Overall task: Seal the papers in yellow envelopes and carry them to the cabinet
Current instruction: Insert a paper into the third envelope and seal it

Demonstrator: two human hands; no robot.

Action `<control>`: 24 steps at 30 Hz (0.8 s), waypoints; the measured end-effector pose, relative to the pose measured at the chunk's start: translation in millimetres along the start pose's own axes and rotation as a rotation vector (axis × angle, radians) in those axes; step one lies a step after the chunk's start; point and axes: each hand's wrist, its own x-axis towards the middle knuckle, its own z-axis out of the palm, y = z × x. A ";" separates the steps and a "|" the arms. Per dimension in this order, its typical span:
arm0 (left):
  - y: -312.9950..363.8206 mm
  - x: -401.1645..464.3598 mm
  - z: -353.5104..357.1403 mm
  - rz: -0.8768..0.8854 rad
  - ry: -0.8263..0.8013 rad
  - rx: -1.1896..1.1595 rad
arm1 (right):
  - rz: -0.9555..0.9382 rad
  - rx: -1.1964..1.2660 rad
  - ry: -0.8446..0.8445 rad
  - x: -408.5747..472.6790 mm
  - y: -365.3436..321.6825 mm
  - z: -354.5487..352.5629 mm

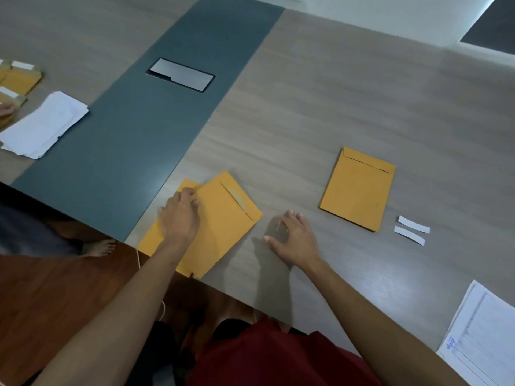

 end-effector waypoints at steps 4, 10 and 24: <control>37.1 -10.1 13.8 0.225 -0.138 -0.071 | 0.060 0.288 0.158 -18.8 14.2 -16.9; 107.8 -38.9 49.2 0.477 -0.412 -0.154 | 0.185 0.351 0.192 -69.1 54.0 -20.9; 237.7 -119.0 106.9 0.782 -0.383 0.069 | 0.525 0.328 0.389 -149.7 141.1 -43.5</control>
